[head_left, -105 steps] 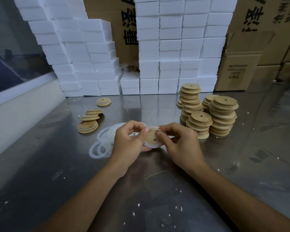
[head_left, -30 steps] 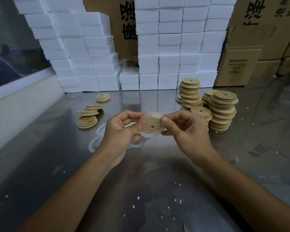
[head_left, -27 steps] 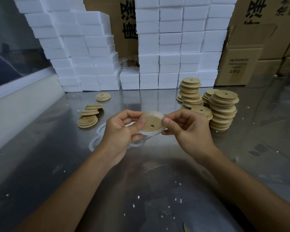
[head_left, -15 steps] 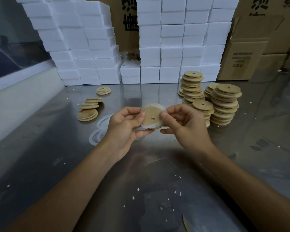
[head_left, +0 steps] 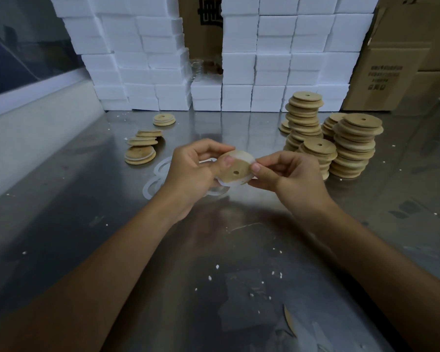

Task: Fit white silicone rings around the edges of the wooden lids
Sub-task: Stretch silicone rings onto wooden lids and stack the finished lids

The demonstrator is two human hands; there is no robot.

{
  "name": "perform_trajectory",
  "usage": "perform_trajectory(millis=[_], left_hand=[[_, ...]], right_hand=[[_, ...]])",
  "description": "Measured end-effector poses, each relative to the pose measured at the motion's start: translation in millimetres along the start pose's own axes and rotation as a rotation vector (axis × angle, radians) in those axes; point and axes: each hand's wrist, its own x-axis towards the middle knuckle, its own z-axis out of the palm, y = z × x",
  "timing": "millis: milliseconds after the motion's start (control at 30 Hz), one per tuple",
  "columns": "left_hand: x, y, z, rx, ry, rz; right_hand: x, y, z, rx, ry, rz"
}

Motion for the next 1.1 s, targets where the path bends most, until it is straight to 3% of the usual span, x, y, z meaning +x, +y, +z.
perform_trajectory(millis=[500, 867, 1100], left_hand=[[1.4, 2.5, 1.2, -0.200, 0.003, -0.183], [3.0, -2.4, 2.1, -0.263, -0.039, -0.210], [4.0, -2.3, 4.8, -0.373, -0.018, -0.198]], right_hand=[[-1.5, -2.1, -4.5, 0.046, -0.027, 0.051], [2.4, -1.3, -14.1, 0.005, -0.080, 0.021], [-1.1, 1.9, -10.6, 0.071, -0.065, 0.116]])
